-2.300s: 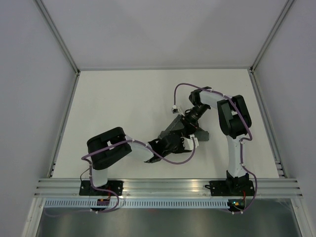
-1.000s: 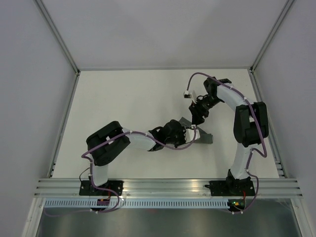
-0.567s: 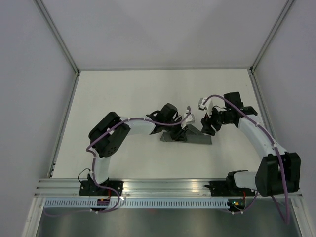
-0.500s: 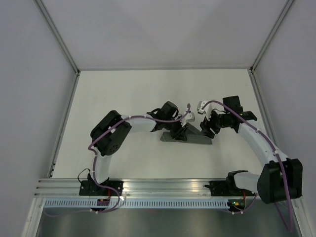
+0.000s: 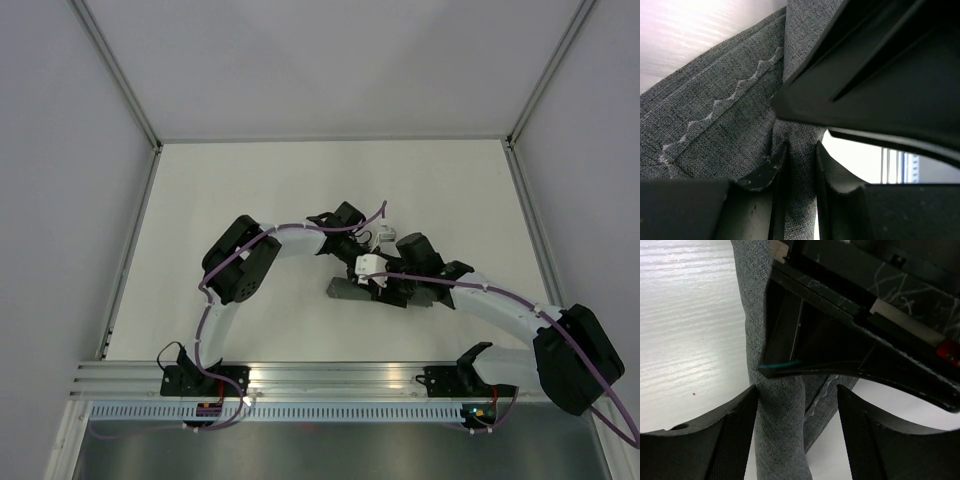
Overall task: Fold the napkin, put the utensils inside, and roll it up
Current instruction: Roll the napkin with the utensil
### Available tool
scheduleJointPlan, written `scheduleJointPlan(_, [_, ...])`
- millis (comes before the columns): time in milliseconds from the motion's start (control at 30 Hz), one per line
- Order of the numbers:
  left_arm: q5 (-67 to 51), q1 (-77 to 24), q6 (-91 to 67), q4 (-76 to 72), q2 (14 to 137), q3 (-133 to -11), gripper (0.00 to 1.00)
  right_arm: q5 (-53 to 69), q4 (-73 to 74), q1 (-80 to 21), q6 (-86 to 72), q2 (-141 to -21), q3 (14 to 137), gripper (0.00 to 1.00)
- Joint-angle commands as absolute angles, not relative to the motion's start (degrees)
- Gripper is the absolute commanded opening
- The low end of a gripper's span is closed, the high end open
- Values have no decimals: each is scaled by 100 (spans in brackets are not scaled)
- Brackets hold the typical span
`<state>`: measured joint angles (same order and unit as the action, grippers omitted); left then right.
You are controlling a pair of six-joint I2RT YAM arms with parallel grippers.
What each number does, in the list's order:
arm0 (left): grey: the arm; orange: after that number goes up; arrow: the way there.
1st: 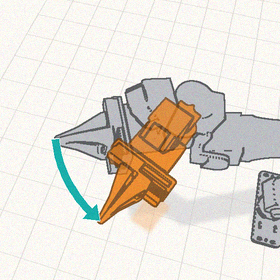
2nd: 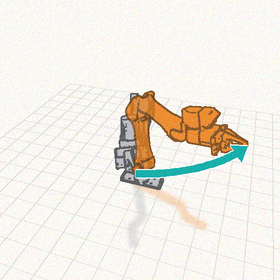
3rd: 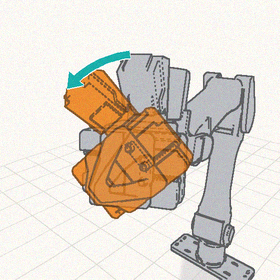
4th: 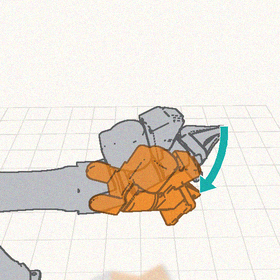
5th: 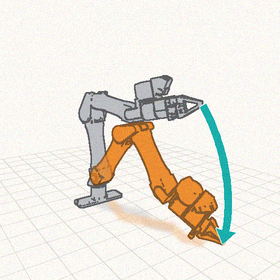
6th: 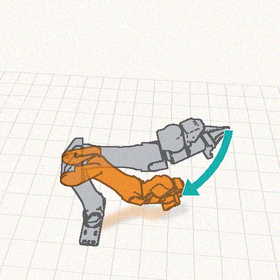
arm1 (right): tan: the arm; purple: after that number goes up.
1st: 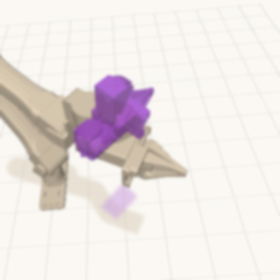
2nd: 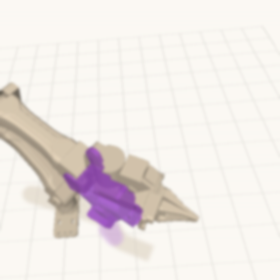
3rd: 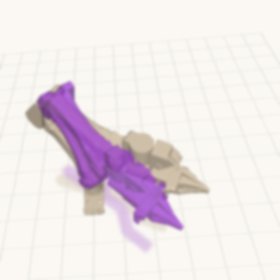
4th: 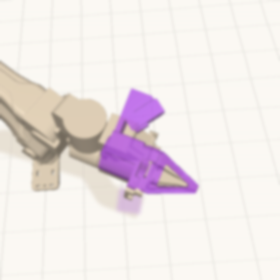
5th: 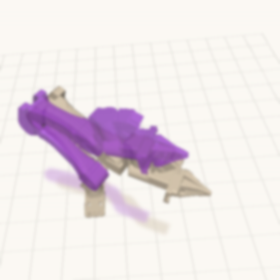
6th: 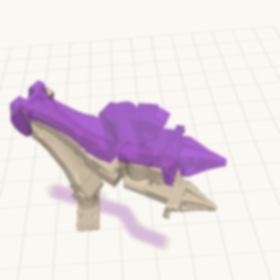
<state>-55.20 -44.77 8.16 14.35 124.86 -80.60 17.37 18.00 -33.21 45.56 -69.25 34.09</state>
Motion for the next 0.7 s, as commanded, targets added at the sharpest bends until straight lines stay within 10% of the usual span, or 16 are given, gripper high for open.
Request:
scheduleJointPlan(0, [-5537, -4465, 624, 2162, 12867, -8042, 17, 1283, 1283, -3532, 4482, -7066, 3375, 70])
scheduleJointPlan(667, [-5388, -4395, 483, 2180, 12999, -8200, 19, 1590, 2003, -3639, 4623, -6821, 3419, 64])
